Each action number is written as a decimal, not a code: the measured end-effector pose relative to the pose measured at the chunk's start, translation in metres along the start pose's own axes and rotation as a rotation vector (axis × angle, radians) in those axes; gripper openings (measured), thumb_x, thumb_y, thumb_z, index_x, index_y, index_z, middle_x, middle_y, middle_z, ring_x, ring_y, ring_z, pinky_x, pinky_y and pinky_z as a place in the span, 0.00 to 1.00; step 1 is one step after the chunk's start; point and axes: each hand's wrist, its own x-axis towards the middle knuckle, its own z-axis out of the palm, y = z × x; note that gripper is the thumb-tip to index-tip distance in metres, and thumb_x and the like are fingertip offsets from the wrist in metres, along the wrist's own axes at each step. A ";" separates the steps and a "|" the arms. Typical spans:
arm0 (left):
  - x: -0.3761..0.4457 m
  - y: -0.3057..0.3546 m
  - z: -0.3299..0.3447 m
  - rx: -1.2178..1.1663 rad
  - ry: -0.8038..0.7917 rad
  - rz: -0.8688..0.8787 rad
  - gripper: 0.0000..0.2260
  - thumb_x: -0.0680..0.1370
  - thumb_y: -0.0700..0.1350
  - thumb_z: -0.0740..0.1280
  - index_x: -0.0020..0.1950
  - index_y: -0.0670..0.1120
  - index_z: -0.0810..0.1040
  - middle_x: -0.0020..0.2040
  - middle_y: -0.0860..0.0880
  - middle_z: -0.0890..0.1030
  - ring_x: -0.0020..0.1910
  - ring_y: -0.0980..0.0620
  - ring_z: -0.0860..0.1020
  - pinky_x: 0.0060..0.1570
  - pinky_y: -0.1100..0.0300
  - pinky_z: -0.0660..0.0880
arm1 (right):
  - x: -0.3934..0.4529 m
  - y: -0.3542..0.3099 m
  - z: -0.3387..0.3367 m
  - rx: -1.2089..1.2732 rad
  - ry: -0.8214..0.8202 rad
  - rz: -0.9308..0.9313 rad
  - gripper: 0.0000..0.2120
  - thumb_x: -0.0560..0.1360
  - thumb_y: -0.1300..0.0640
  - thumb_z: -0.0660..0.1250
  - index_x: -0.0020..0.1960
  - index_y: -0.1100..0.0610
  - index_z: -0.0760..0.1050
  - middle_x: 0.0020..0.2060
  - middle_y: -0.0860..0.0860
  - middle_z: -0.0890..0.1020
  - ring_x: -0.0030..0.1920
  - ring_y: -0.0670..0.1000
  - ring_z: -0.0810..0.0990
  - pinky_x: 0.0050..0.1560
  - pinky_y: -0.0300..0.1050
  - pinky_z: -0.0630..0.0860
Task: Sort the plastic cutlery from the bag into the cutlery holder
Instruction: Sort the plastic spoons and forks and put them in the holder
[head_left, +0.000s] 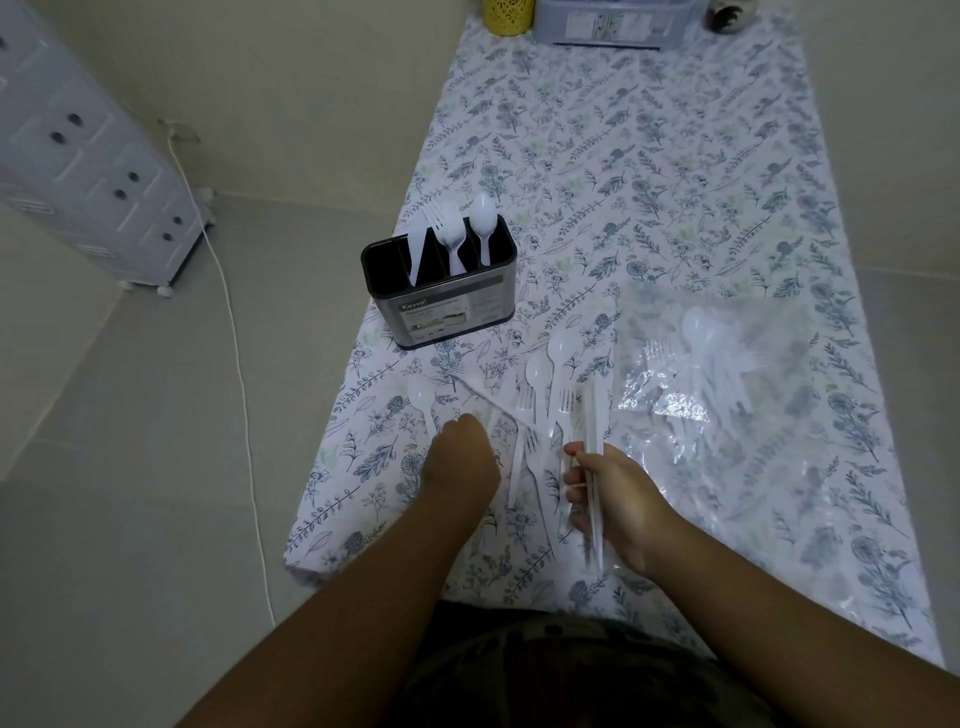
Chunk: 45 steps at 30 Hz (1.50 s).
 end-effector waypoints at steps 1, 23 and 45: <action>-0.002 -0.003 0.001 -0.006 0.004 -0.011 0.08 0.79 0.41 0.63 0.58 0.41 0.71 0.54 0.44 0.75 0.50 0.48 0.75 0.48 0.54 0.76 | 0.001 0.000 -0.001 0.000 -0.001 0.000 0.12 0.82 0.59 0.58 0.61 0.56 0.76 0.38 0.54 0.75 0.33 0.51 0.73 0.29 0.43 0.69; -0.058 0.037 0.006 -0.348 -0.220 0.367 0.10 0.80 0.51 0.63 0.47 0.47 0.80 0.41 0.49 0.81 0.38 0.54 0.78 0.42 0.53 0.79 | 0.001 0.003 -0.013 0.027 0.020 -0.103 0.10 0.81 0.60 0.66 0.58 0.66 0.76 0.43 0.63 0.83 0.38 0.56 0.84 0.38 0.51 0.81; -0.058 -0.002 0.018 -0.112 0.034 0.115 0.36 0.78 0.53 0.62 0.81 0.46 0.49 0.81 0.45 0.48 0.79 0.45 0.48 0.76 0.48 0.53 | 0.006 -0.004 -0.014 0.033 -0.066 -0.058 0.07 0.80 0.62 0.65 0.57 0.56 0.76 0.51 0.59 0.80 0.36 0.52 0.77 0.34 0.48 0.77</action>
